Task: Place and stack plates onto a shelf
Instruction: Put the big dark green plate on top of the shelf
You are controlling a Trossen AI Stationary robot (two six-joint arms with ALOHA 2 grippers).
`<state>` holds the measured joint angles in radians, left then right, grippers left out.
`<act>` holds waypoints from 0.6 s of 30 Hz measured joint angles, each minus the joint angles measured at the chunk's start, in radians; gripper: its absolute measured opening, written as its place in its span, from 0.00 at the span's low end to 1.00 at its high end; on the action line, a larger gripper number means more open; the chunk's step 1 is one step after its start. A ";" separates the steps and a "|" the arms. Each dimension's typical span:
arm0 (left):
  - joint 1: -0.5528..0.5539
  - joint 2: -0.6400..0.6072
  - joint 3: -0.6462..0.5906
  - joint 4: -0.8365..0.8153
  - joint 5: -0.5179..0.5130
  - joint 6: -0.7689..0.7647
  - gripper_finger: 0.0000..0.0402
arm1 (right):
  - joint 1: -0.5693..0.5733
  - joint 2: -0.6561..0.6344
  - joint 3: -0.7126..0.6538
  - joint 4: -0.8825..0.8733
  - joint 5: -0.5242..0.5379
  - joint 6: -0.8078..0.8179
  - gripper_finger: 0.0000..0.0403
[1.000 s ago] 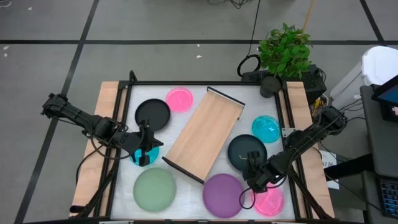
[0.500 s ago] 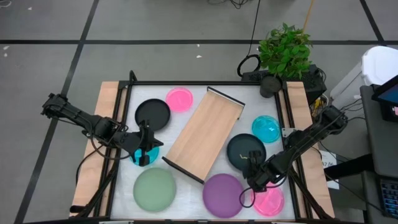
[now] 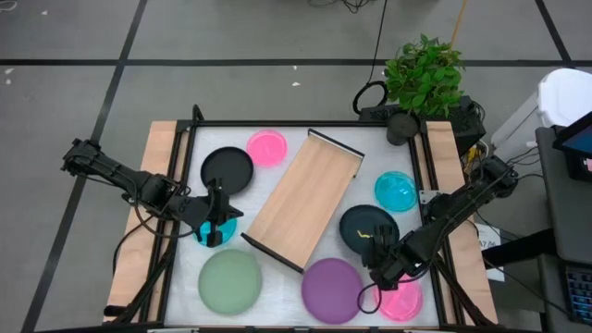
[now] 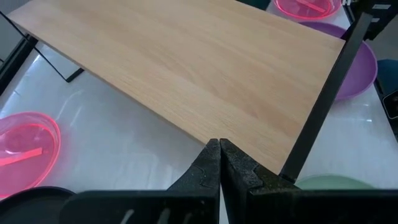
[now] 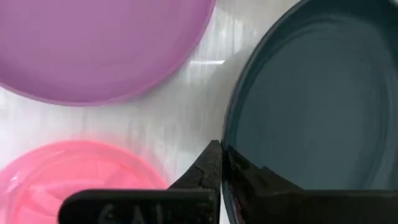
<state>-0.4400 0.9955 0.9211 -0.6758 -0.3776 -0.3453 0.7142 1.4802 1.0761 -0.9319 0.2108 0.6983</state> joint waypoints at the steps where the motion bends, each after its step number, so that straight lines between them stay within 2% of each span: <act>1: 0.000 0.000 0.000 0.000 0.000 0.001 0.00 | 0.001 0.002 0.024 -0.023 0.009 0.000 0.00; 6: 0.000 0.000 0.000 0.000 0.000 0.002 0.00 | 0.015 0.004 0.112 -0.098 0.052 0.034 0.00; 18: 0.000 0.000 0.000 0.000 0.000 0.004 0.00 | 0.028 0.004 0.226 -0.268 0.051 0.125 0.00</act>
<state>-0.4400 0.9955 0.9207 -0.6758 -0.3775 -0.3412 0.7418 1.4837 1.3025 -1.2001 0.2618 0.8231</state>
